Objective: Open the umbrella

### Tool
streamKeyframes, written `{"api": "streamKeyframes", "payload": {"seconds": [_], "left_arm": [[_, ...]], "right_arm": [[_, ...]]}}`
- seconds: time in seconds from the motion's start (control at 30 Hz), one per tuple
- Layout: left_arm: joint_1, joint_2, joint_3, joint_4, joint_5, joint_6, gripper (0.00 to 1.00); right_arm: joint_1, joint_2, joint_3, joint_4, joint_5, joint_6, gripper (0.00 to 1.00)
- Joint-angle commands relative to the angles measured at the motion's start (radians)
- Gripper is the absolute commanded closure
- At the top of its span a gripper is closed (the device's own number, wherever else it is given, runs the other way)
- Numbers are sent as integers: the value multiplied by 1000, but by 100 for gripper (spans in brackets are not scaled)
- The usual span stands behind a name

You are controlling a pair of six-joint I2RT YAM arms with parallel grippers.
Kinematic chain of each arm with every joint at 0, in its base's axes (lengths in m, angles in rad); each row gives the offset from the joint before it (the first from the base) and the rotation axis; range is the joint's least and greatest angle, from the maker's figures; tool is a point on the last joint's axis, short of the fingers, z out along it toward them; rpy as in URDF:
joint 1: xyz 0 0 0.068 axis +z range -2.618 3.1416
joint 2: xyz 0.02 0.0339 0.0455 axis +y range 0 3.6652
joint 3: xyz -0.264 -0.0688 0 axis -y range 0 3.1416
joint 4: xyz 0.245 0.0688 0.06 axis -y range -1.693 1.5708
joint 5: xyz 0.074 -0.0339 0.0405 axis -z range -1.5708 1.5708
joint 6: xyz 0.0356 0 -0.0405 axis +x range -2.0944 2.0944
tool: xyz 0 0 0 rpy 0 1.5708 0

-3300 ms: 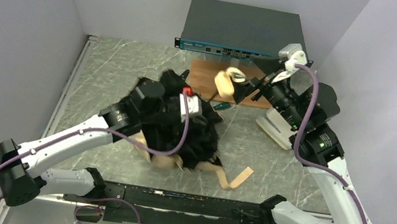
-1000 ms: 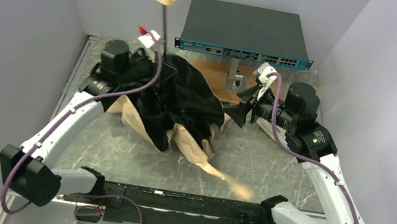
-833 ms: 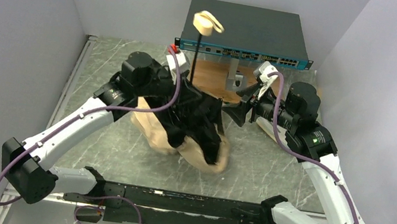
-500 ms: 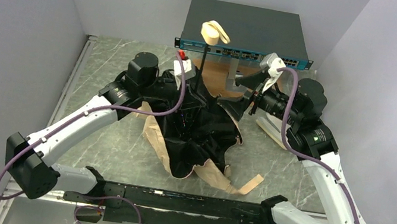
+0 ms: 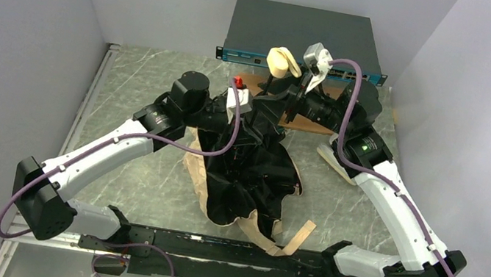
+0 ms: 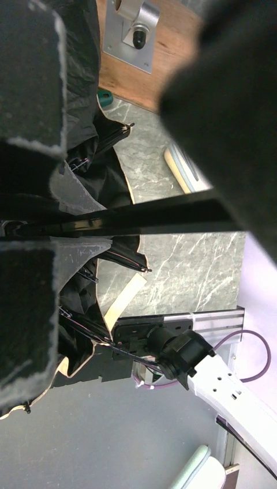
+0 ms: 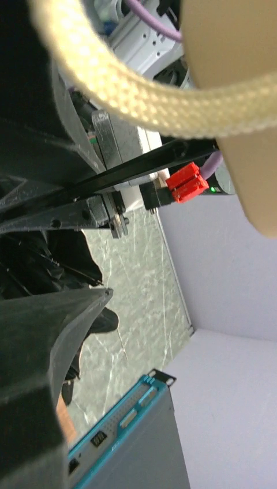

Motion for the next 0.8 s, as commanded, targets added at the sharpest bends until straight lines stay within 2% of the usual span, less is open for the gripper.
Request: {"api": "streamKeyframes", "payload": {"seconds": [0.0,0.07,0.13,0.17,0.23,0.27,0.5,0.57,0.67,0.77], "left_arm": [[-11,-9,36,98,39,3,100],[-7,-20,19,109,34,-11,100],[6,-37,-10,124,21,-35,100],[14,-44,-20,126,13,-36,93],[23,-55,-40,125,-11,-5,62],[29,-60,-54,122,-26,13,56],[-8,-62,-99,121,-174,199,50],[-8,-50,-97,126,-193,207,53],[-9,-28,-91,126,-211,224,64],[-2,-41,-146,125,-249,227,67]], "right_arm": [[17,0,46,89,11,20,51],[17,-1,48,72,24,6,71],[17,-9,46,56,44,-9,99],[18,-14,47,55,56,-11,100],[16,-14,58,51,65,-5,100],[16,-12,66,55,67,5,100],[18,-9,92,61,69,32,100],[17,-12,94,60,61,37,100],[16,-16,106,58,66,39,100],[17,-15,137,48,79,29,100]]}}
